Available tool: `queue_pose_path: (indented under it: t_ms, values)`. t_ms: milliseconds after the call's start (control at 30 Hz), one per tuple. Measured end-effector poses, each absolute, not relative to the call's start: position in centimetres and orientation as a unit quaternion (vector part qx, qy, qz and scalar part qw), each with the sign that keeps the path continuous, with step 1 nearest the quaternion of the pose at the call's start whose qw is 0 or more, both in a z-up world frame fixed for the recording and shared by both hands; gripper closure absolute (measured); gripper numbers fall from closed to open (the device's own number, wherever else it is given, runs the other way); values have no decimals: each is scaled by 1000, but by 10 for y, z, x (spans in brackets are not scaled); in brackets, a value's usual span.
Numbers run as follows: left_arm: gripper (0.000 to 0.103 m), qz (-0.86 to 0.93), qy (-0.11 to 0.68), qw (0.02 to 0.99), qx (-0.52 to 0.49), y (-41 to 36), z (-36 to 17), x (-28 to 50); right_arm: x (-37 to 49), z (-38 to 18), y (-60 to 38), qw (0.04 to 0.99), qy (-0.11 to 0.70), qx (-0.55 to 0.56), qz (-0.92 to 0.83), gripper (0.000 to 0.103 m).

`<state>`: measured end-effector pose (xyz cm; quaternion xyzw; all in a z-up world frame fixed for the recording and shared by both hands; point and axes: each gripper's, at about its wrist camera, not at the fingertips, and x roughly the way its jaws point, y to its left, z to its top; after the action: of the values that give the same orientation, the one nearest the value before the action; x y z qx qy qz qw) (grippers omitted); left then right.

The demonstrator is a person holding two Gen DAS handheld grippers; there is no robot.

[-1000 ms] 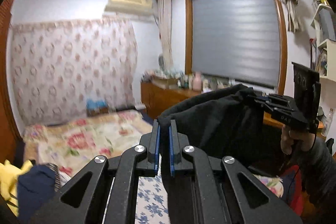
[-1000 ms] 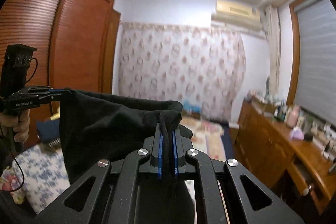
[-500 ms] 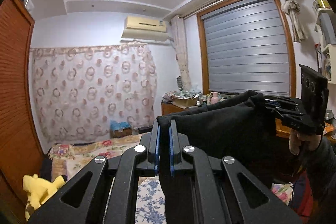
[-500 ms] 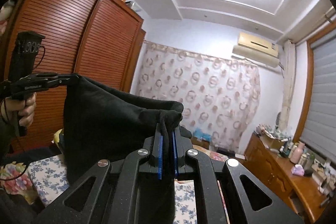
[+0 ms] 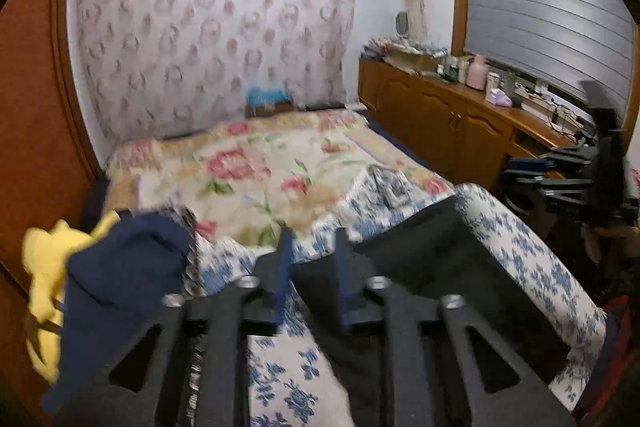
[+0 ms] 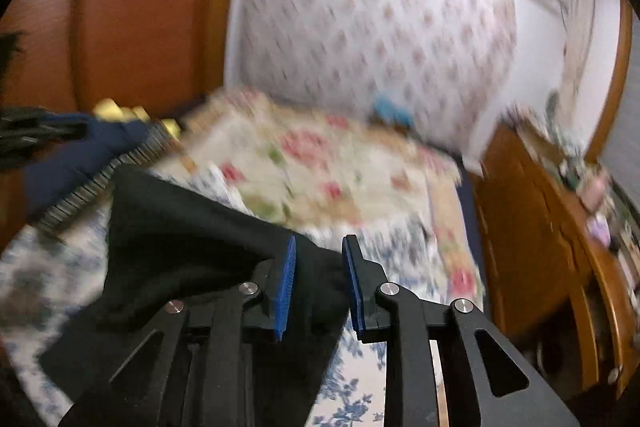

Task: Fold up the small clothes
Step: 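Lower the lifted shirt flat onto the bed and open both tools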

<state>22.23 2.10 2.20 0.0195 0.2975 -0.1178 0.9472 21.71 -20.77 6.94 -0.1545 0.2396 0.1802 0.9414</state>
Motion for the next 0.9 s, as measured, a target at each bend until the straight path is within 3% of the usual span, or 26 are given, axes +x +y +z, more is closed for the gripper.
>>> queue_pose_path:
  t_ms: [33,167,900]
  values:
    - [61,-124,302,945,18,19,16,219,225,59,-211,939,255,-155,174,77]
    - [47,-129,318,939,23,14,-4,199,225,36,-227,933,278,-142,181,73]
    - [47,-157,394,905,16,-7,-87,74,86,-15,-277,904,336,-110,240,73]
